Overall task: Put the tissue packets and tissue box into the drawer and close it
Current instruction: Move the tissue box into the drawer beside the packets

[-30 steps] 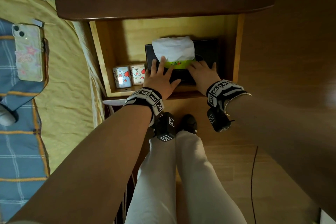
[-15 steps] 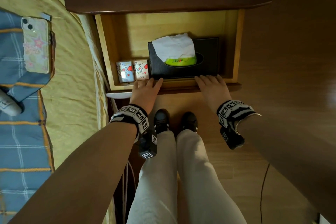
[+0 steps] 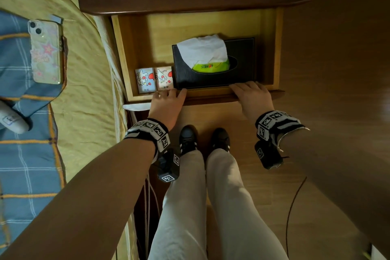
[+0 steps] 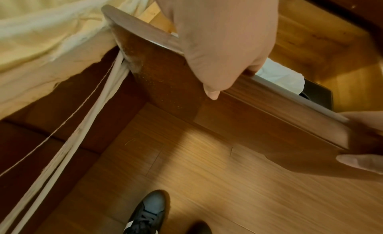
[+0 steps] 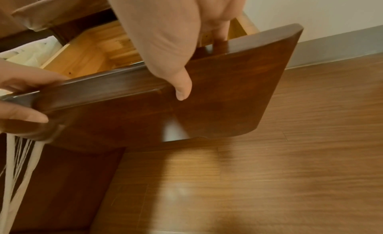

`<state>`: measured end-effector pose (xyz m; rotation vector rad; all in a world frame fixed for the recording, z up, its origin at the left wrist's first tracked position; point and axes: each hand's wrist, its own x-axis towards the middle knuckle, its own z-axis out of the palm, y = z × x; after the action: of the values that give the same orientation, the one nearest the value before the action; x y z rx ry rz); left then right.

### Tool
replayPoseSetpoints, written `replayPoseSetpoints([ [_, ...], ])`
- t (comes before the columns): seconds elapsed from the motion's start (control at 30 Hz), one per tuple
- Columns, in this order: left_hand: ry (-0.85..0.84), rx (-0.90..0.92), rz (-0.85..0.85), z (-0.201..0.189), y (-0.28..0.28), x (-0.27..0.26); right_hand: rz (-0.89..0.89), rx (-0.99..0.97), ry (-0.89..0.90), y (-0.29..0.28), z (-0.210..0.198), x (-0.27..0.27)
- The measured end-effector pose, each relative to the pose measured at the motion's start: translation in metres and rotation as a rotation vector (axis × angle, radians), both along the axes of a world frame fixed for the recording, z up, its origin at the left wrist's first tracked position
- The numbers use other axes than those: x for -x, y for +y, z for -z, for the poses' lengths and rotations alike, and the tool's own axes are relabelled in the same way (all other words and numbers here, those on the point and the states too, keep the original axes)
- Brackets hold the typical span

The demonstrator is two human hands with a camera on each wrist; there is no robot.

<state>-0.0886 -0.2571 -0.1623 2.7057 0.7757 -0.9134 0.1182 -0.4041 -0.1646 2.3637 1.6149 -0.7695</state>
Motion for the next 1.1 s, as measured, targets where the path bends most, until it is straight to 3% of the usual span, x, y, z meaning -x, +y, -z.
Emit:
replayPoseSetpoints([
  [0.33, -0.017, -0.033, -0.012, -0.031, 0.056, -0.03, 0.021, -0.083, -0.007, 0.048, -0.024, -0.026],
  [0.6, -0.034, -0.029, -0.043, -0.028, 0.084, -0.049, 0.052, -0.086, -0.01, 0.076, -0.024, -0.045],
  [0.73, -0.218, -0.082, 0.019, -0.038, 0.082, -0.042, -0.021, -0.134, -0.018, 0.08, -0.043, -0.034],
  [0.83, -0.361, -0.182, 0.081, -0.051, 0.08, -0.041, -0.096, -0.327, -0.075, 0.086, -0.062, -0.024],
  [0.93, -0.279, -0.262, -0.003, -0.056, 0.092, -0.047, -0.072, -0.362, -0.173, 0.1, -0.068, -0.033],
  [1.1, -0.114, -0.351, 0.0, -0.047, 0.111, -0.05, -0.11, -0.158, -0.294, 0.115, -0.054, -0.047],
])
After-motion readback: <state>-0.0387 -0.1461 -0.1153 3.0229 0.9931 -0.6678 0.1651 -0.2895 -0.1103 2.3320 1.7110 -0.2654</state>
